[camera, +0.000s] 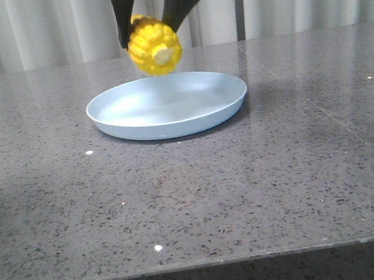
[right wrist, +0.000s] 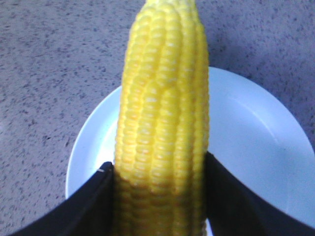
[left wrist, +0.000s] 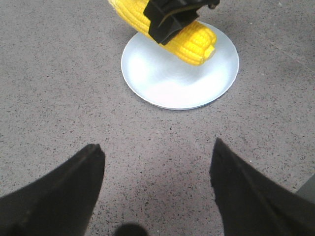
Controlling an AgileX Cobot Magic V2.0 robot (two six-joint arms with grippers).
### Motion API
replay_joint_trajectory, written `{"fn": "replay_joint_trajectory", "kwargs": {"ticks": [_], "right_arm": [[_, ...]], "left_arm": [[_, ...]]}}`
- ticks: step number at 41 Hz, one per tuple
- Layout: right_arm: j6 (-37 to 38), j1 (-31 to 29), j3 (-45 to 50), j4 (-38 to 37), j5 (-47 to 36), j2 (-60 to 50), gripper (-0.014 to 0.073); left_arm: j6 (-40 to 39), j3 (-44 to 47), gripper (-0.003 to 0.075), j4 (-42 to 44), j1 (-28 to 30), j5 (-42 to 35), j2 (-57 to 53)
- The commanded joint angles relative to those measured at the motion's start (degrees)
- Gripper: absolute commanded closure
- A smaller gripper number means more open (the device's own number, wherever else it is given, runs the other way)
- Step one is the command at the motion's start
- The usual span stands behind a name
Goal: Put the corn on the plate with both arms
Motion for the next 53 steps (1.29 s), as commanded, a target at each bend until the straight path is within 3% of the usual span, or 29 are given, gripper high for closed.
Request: {"fn": "replay_joint_trajectory", "kwargs": {"ticks": [1, 12, 17, 26, 36, 44, 53], "right_arm": [[4.3, -0.3, 0.3, -3.1, -4.1, -3.3, 0.0419], [8.3, -0.3, 2.0, -5.4, -3.1, -2.3, 0.0413], [8.6, -0.4, 2.1, -5.5, -2.0, -1.2, 0.0337], [8.6, -0.4, 1.9, -5.5, -2.1, -1.0, 0.0106], [7.9, -0.3, 1.9, -5.6, -2.5, -4.5, 0.0094], [-4.5, -0.3, 2.6, -5.6, -1.6, -12.5, 0.0094], [-15.6, -0.3, 14.3, -5.3, -0.6, -26.3, 0.0095]], "left_arm": [[-0.4, -1.4, 0.0260, -0.4, -0.5, -4.2, -0.2], [-0.4, -1.4, 0.0260, -0.4, -0.5, -4.2, -0.2], [-0.4, -1.4, 0.0260, -0.4, -0.5, -4.2, -0.2], [-0.4, -1.4, 0.0260, -0.4, -0.5, -4.2, -0.2], [-0.4, -1.4, 0.0261, -0.4, -0.5, -4.2, -0.2], [-0.4, -1.4, 0.0261, -0.4, -0.5, -4.2, -0.2], [-0.4, -1.4, 0.0260, -0.4, -0.5, -4.2, -0.2]]}}
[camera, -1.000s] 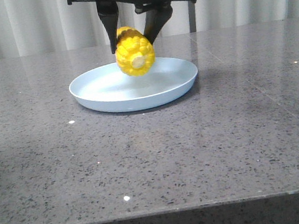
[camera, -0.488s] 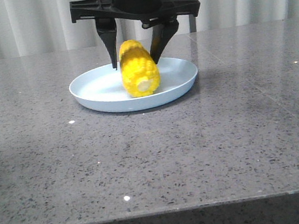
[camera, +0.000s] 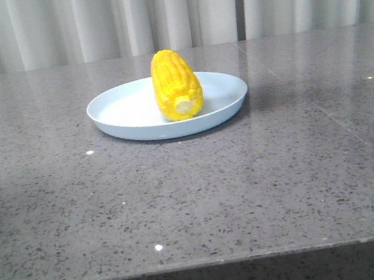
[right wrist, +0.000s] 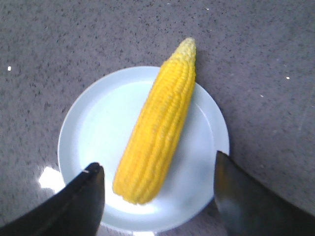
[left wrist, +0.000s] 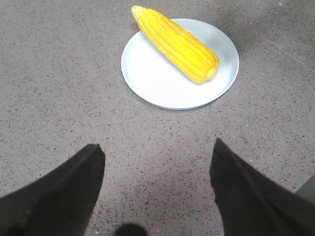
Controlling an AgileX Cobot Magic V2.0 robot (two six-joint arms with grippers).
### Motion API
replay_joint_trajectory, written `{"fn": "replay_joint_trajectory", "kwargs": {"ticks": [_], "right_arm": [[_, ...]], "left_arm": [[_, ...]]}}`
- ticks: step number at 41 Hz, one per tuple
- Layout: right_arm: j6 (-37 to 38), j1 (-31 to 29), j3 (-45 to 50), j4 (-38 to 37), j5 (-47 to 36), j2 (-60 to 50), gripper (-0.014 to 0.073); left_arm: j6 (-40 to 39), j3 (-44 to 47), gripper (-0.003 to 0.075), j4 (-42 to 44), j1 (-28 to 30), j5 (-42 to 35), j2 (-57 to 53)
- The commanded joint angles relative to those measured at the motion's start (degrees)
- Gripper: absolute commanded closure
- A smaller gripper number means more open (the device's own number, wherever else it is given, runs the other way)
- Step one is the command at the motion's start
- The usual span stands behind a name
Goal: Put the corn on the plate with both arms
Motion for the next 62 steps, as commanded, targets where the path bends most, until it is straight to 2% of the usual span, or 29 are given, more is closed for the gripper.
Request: {"fn": "replay_joint_trajectory", "kwargs": {"ticks": [1, 6, 21, 34, 36, 40, 47, 50, 53, 62], "right_arm": [[-5.7, -0.3, 4.8, -1.0, -1.6, -8.8, 0.0095], [-10.6, -0.3, 13.2, -0.6, -1.4, -17.6, 0.0095], [-10.6, -0.3, 31.1, -0.2, -4.7, -42.0, 0.0095], [-10.6, -0.3, 41.0, -0.2, -8.7, -55.9, 0.0098], [-10.6, -0.3, 41.8, -0.2, -9.3, -56.9, 0.0120], [-10.6, -0.3, 42.8, -0.2, -10.1, -57.6, 0.0243], [-10.6, -0.3, 43.6, -0.2, -10.5, -57.6, 0.0557], [-10.6, -0.3, 43.6, -0.2, -11.0, -57.6, 0.0649], [-10.6, -0.3, 43.6, -0.2, -11.8, -57.6, 0.0657], [-10.6, -0.3, 43.6, 0.2, -13.0, -57.6, 0.0662]], "left_arm": [[-0.4, -1.4, 0.0260, -0.4, -0.5, -4.2, -0.2], [-0.4, -1.4, 0.0260, -0.4, -0.5, -4.3, -0.2], [-0.4, -1.4, 0.0261, -0.4, -0.5, -4.3, -0.2], [-0.4, -1.3, 0.0261, -0.4, -0.5, -4.3, -0.2], [-0.4, -1.3, 0.0269, -0.4, -0.5, -4.3, -0.2], [-0.4, -1.3, 0.0349, -0.4, -0.5, -4.3, -0.2], [-0.4, -1.3, 0.0579, -0.4, -0.5, -4.3, -0.2], [-0.4, -1.3, 0.0675, -0.4, -0.5, -4.3, -0.2], [-0.4, -1.3, 0.0739, -0.4, -0.5, -4.3, -0.2], [-0.4, -1.3, 0.0741, -0.4, -0.5, -4.3, -0.2]]}}
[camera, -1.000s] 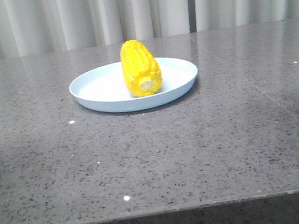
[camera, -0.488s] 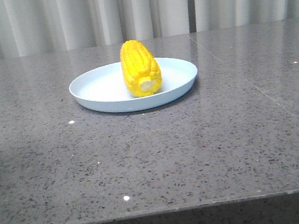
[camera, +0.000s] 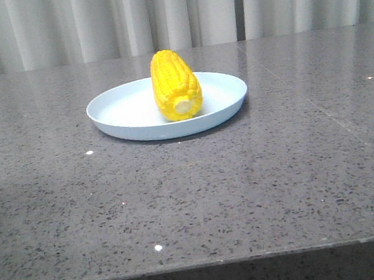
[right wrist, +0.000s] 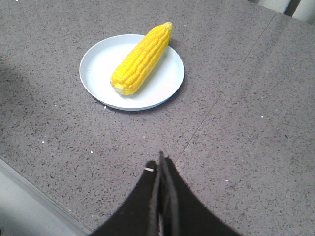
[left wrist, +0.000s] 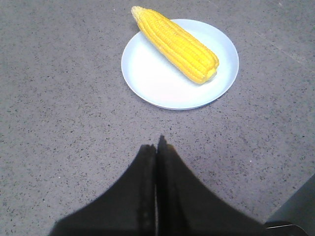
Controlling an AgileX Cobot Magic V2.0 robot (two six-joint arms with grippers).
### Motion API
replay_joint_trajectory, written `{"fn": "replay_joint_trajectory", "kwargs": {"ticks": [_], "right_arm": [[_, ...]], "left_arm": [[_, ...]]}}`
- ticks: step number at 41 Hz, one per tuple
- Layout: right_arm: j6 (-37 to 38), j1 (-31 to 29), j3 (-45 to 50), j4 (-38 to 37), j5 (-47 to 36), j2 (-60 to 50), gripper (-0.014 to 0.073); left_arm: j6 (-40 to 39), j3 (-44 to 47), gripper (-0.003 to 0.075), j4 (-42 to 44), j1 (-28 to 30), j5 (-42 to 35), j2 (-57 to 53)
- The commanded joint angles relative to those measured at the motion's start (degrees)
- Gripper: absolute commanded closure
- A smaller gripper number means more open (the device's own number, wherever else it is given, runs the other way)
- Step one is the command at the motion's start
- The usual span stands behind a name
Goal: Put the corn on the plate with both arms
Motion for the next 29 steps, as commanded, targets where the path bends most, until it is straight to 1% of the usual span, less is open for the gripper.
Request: {"fn": "replay_joint_trajectory", "kwargs": {"ticks": [1, 18, 21, 23, 26, 29], "right_arm": [[-0.6, -0.3, -1.4, 0.1, -4.5, 0.1, 0.0662], [-0.6, -0.3, -1.4, 0.1, -4.5, 0.1, 0.0662], [-0.6, -0.3, -1.4, 0.1, -4.5, 0.1, 0.0662], [-0.6, -0.3, -1.4, 0.1, -4.4, 0.1, 0.0662], [-0.6, -0.3, -1.4, 0.1, -4.4, 0.1, 0.0662], [-0.6, -0.3, -1.4, 0.1, -4.5, 0.1, 0.0662]], "left_arm": [[-0.4, -1.3, 0.0741, -0.4, -0.5, -4.2, -0.2], [-0.4, -1.1, 0.0741, 0.2, -0.4, -4.4, -0.6], [-0.4, -0.5, 0.0741, 4.7, 1.7, -5.8, -2.0], [-0.4, 1.0, 0.0741, 5.5, 3.9, -8.1, -3.4], [-0.4, 4.3, 0.0741, 5.5, 7.8, -12.8, -5.9], [-0.4, 9.6, 0.0741, 5.5, 12.5, -19.6, -9.4]]}}
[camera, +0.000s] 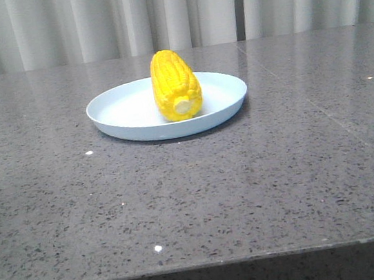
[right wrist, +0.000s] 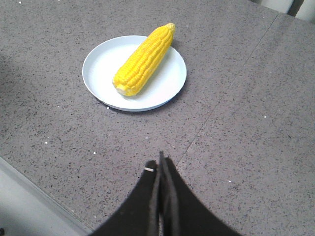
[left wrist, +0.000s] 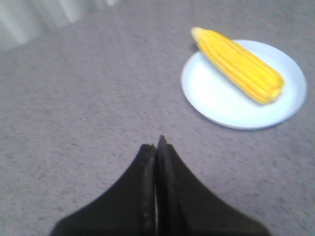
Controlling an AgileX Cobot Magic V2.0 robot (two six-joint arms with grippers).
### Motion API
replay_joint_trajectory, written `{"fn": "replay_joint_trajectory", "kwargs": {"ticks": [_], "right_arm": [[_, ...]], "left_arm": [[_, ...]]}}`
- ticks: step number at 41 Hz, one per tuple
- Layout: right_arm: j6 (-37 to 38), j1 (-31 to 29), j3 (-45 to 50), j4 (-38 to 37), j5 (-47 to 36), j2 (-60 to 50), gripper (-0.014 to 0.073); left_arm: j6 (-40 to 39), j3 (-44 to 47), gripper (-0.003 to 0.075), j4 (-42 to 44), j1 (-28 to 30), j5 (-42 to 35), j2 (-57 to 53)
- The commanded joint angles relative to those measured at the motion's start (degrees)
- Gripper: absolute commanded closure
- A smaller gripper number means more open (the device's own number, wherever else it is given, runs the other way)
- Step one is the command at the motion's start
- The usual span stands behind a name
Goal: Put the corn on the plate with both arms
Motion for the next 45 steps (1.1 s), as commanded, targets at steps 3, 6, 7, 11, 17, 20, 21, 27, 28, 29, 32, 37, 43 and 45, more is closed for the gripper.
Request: {"fn": "replay_joint_trajectory", "kwargs": {"ticks": [3, 6, 7, 11, 17, 20, 21, 27, 28, 29, 32, 37, 43, 45], "right_arm": [[-0.6, -0.3, -1.4, -0.5, -4.3, 0.1, 0.0662], [-0.6, -0.3, -1.4, -0.5, -4.3, 0.1, 0.0662], [-0.6, -0.3, -1.4, -0.5, -4.3, 0.1, 0.0662], [-0.6, -0.3, -1.4, -0.5, -4.3, 0.1, 0.0662], [-0.6, -0.3, -1.4, -0.5, -4.3, 0.1, 0.0662], [-0.6, -0.3, -1.4, -0.5, -4.3, 0.1, 0.0662], [-0.6, -0.3, -1.4, -0.5, -4.3, 0.1, 0.0662], [-0.6, -0.3, -1.4, -0.5, -4.3, 0.1, 0.0662], [-0.6, -0.3, -1.4, -0.5, -4.3, 0.1, 0.0662], [-0.6, -0.3, -1.4, -0.5, -4.3, 0.1, 0.0662], [-0.6, -0.3, -1.4, -0.5, -4.2, 0.2, 0.0662], [-0.6, -0.3, -1.4, -0.5, -4.1, 0.2, 0.0662], [-0.6, -0.3, -1.4, -0.5, -4.0, 0.2, 0.0662], [-0.6, -0.3, -1.4, -0.5, -4.0, 0.2, 0.0662]], "left_arm": [[-0.4, 10.2, 0.0741, 0.1, 8.5, -19.3, -7.6], [-0.4, 17.0, 0.0741, -1.2, 11.4, -26.4, -12.6], [-0.4, 19.7, 0.0741, -1.8, 12.5, -28.0, -14.1], [-0.4, 28.9, 0.0741, -3.3, 15.6, -35.5, -21.8], [-0.4, 41.1, 0.0741, -5.9, 19.7, -46.1, -30.7], [-0.4, 45.2, 0.0741, -5.9, 21.0, -49.6, -34.6], [-0.4, 46.5, 0.0741, -5.9, 21.4, -50.4, -35.5], [-0.4, 50.5, 0.0741, -5.9, 24.0, -51.5, -40.9], [-0.4, 51.0, 0.0741, -5.9, 24.4, -51.5, -41.9], [-0.4, 51.5, 0.0741, -5.9, 24.6, -51.5, -43.0], [-0.4, 51.4, 0.0741, -5.9, 25.0, -49.9, -42.7], [-0.4, 51.5, 0.0741, -5.9, 24.8, -48.4, -42.9], [-0.4, 51.5, 0.0741, -5.9, 24.1, -48.4, -42.9], [-0.4, 51.5, 0.0741, -5.9, 24.1, -48.4, -42.9]]}}
